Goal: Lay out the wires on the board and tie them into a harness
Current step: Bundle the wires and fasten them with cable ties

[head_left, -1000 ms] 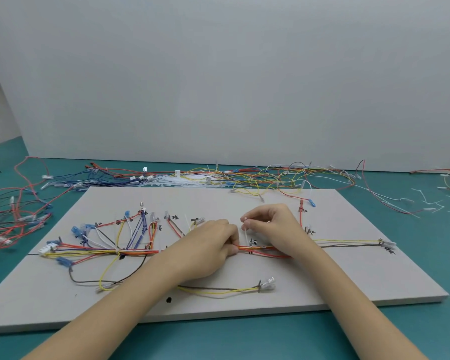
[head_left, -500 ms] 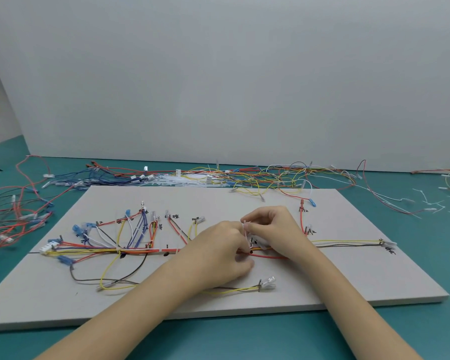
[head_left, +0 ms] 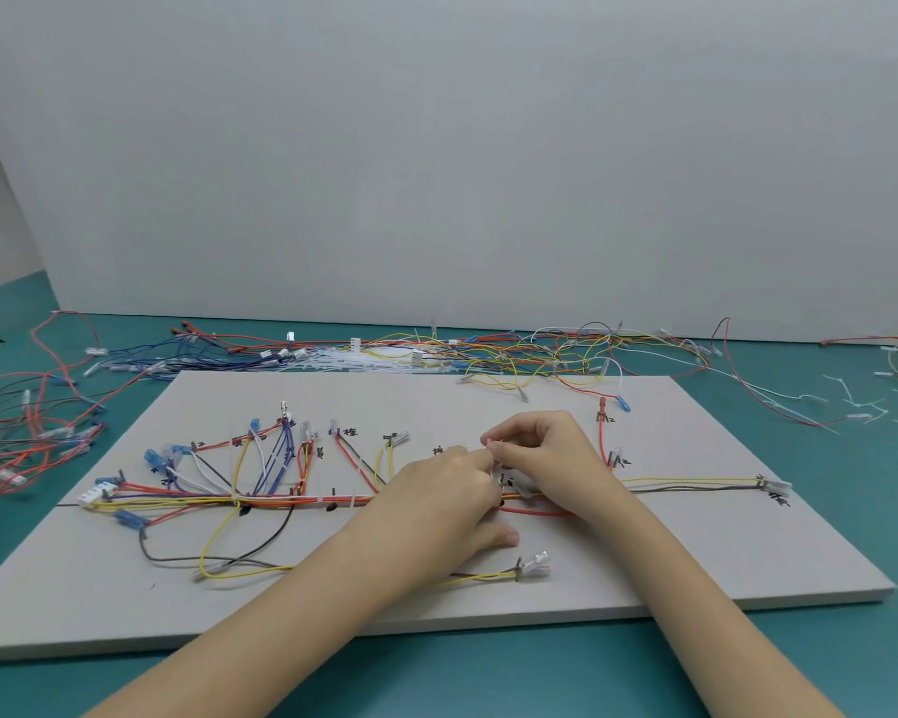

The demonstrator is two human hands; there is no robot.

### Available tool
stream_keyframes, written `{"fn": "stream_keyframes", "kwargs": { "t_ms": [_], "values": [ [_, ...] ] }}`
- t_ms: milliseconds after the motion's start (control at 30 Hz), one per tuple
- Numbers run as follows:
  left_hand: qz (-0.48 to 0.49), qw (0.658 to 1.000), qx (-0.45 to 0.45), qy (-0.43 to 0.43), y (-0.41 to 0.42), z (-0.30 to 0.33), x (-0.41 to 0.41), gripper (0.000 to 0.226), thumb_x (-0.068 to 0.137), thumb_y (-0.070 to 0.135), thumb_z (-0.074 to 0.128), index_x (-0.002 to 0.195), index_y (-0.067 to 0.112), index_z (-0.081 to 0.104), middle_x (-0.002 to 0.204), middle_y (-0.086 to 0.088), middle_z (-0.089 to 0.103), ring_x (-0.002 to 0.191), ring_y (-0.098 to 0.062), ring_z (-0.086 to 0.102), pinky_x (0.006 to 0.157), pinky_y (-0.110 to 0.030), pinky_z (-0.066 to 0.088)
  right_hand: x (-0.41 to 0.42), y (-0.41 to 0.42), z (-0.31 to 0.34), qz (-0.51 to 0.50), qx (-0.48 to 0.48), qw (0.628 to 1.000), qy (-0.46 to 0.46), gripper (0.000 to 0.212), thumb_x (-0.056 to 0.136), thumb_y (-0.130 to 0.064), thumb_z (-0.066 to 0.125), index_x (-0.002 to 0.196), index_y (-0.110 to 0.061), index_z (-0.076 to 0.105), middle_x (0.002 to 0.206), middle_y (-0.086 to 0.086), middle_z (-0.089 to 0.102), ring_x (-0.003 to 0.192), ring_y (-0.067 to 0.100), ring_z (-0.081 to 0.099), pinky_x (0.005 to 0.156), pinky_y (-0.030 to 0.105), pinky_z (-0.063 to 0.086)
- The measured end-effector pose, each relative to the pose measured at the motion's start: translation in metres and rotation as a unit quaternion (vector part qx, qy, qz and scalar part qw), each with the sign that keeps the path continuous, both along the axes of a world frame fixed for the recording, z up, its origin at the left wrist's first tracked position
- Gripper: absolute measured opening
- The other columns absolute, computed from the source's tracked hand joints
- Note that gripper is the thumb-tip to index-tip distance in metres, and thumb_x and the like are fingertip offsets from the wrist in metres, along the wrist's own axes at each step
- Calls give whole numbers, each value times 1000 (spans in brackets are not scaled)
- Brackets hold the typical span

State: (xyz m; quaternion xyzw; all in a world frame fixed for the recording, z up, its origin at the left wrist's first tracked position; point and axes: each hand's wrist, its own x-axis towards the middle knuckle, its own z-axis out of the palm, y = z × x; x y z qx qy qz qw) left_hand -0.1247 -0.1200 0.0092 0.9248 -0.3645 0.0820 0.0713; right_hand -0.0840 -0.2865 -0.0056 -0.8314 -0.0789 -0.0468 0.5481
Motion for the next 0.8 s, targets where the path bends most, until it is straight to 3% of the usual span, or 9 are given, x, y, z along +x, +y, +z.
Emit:
{"fn": "stream_keyframes", "kwargs": {
  "t_ms": [167,267,367,433,533,667,733,800],
  "values": [
    [-19,999,-36,-25,-1,-1,0,29,102,38,38,104,19,59,110,1,50,106,-18,47,78,-33,40,-1,0,1,-1,4,1000,4,13,84,1,69,80,-11,73,68,6,71,59,4,62,61,17,48],
    [-35,991,-129,11,-4,-5,3,19,101,27,43,93,15,55,98,1,52,95,-18,50,81,-31,40,-4,-1,4,12,18,1000,15,8,85,1,67,84,-4,73,69,7,70,57,4,60,56,15,46],
    [-7,964,-244,101,-7,-11,4,15,98,22,51,84,15,55,82,6,53,74,-10,50,70,-27,39,-8,-3,9,44,24,998,33,9,87,0,64,86,0,73,74,11,70,63,9,62,58,14,47],
    [17,928,-328,179,-9,-15,4,17,97,20,51,81,16,53,74,0,60,60,-15,58,57,-24,41,-9,-5,12,54,11,997,46,9,88,-2,64,87,0,72,74,10,70,65,11,61,61,17,48],
    [48,853,-431,290,-10,-18,6,18,98,19,49,80,15,51,76,-15,67,53,-34,63,44,-30,45,-10,-5,13,63,-11,996,59,10,88,-3,62,86,-3,72,67,6,68,62,11,60,63,20,47],
    [51,739,-531,411,-15,-14,6,20,100,11,47,81,6,51,70,-7,70,55,-27,67,40,-24,47,-10,-6,14,61,-33,995,68,10,89,-7,64,85,-7,73,72,7,69,66,10,60,64,19,47],
    [60,706,-546,448,-16,-11,6,22,100,11,49,79,5,52,66,-8,70,57,-24,69,42,-23,49,-11,-6,14,61,-48,995,70,10,89,-9,64,87,-6,73,77,8,70,70,11,59,68,22,46],
    [64,693,-544,470,-15,-8,7,24,98,11,52,75,4,56,65,-9,69,59,-22,70,45,-22,52,-11,-6,15,64,-52,994,69,11,90,-9,63,87,-6,73,78,9,69,71,13,57,70,26,45]
  ]
}}
